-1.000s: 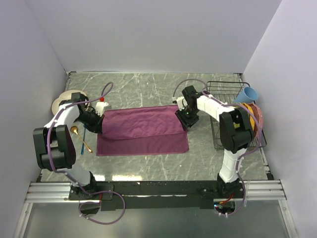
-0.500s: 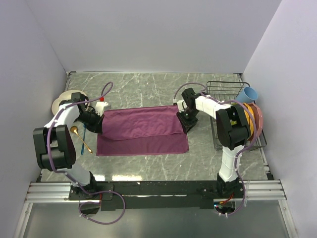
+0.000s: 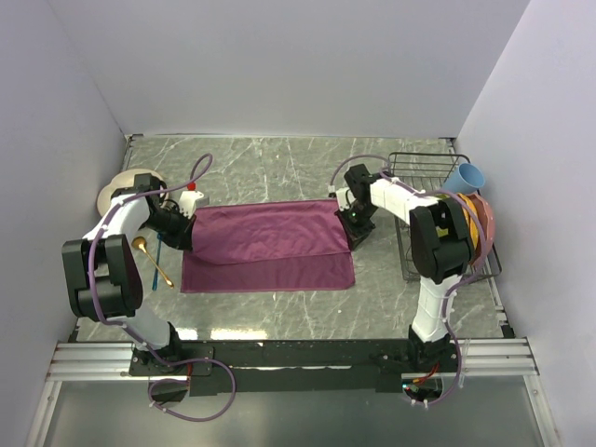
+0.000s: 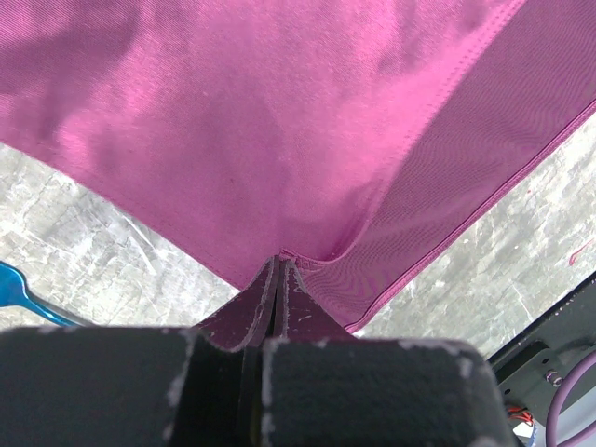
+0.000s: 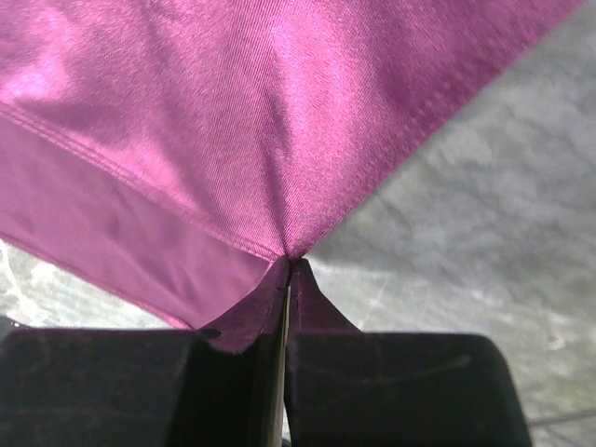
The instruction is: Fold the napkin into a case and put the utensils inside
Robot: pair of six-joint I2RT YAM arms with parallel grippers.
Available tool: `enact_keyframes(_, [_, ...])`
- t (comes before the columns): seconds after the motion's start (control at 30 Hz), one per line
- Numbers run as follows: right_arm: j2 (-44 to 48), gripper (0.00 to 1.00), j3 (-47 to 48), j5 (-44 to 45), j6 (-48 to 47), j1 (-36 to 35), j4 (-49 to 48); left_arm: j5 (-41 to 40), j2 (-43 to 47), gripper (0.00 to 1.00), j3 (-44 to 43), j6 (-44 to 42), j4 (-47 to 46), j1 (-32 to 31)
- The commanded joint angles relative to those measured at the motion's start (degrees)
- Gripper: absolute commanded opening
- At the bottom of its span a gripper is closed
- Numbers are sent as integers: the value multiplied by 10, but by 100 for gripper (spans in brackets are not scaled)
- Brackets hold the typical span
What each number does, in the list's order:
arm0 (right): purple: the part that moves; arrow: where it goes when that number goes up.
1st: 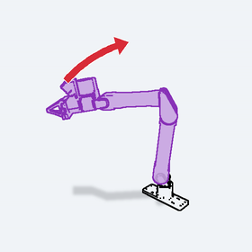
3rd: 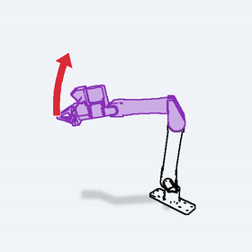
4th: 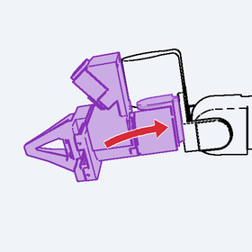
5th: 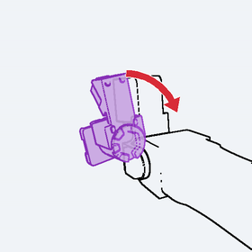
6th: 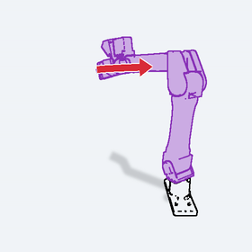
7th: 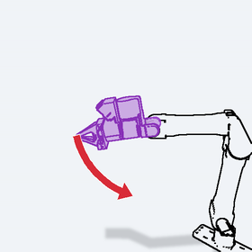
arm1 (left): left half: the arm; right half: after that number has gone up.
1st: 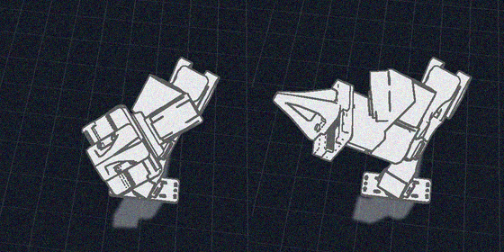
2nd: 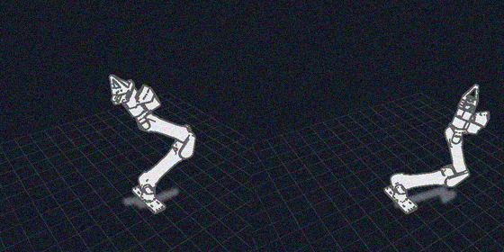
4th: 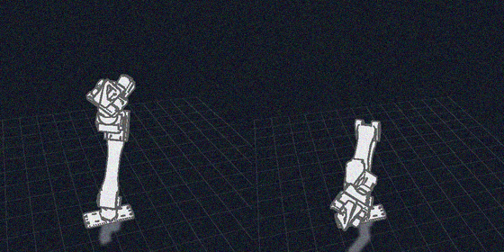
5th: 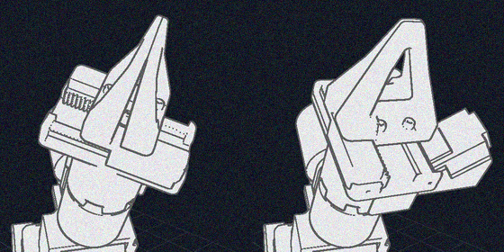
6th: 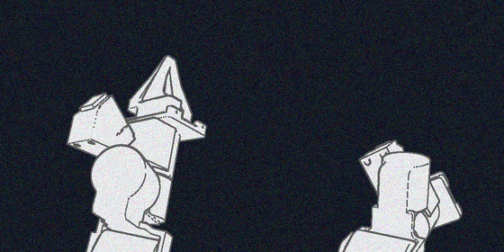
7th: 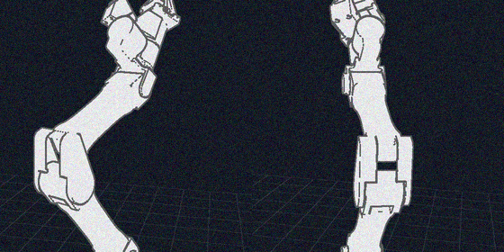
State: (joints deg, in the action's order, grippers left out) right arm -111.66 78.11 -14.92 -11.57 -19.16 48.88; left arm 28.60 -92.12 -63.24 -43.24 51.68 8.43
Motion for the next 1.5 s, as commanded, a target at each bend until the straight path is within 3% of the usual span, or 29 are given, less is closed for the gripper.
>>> enact_keyframes(0.0, [64,0,21,9,5,9,31,6,27,1,-14,-8,3,1])
enact_keyframes(0.33, [86,0,7,-7,-3,7,68,-6,64,1,-17,-49,40,2])
enact_keyframes(0.5, [104,0,-27,-13,-19,-6,83,-36,91,1,28,-94,70,2])
enact_keyframes(0.8, [110,0,-88,-18,-13,-51,63,-66,113,1,102,-105,39,2])
enact_keyframes(1.47, [109,0,-128,-23,-1,-64,52,-101,119,1,148,-120,21,1])
